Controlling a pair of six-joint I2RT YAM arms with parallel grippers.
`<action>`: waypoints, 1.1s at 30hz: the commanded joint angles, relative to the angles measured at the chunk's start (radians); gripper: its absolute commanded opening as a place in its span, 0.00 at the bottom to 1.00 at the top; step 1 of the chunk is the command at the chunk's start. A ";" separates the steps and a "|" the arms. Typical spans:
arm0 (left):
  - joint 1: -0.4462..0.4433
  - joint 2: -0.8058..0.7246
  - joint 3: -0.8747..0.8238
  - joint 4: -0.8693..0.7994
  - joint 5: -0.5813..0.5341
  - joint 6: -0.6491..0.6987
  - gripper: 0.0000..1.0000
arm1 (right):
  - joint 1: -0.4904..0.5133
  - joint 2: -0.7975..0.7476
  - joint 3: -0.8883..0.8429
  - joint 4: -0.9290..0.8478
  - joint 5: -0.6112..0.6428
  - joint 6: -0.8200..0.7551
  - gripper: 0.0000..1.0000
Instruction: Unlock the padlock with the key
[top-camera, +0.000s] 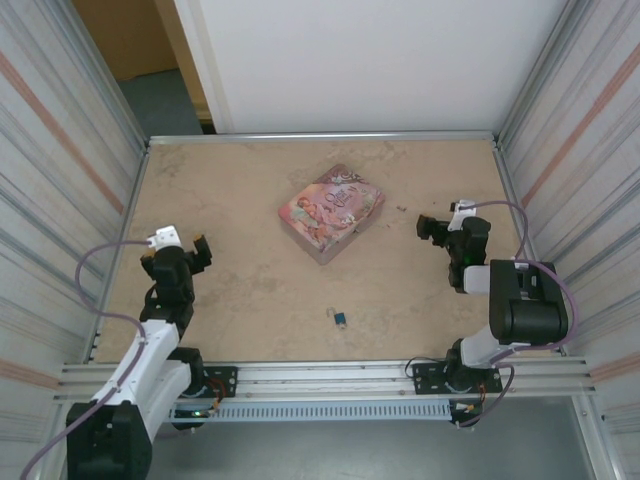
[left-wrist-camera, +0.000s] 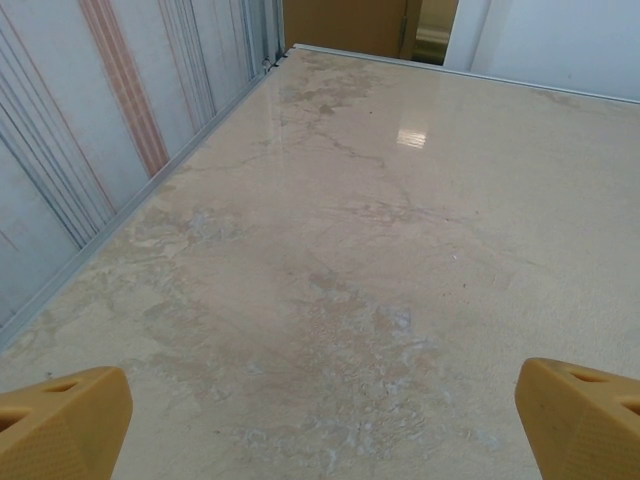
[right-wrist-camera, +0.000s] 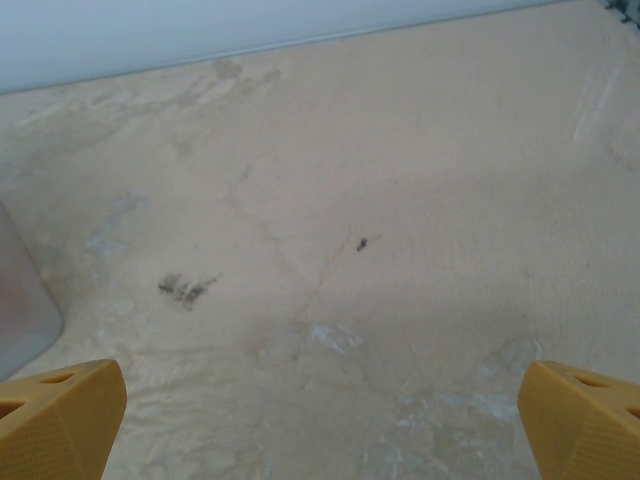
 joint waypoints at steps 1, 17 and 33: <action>0.012 0.051 -0.025 0.106 0.044 0.013 0.99 | 0.003 0.004 0.001 -0.025 0.028 -0.029 0.99; 0.016 0.295 -0.057 0.488 0.180 0.133 0.99 | 0.004 0.004 0.000 -0.025 0.030 -0.031 0.99; 0.069 0.687 -0.060 0.917 0.348 0.146 0.99 | 0.003 0.004 0.001 -0.022 0.030 -0.030 0.99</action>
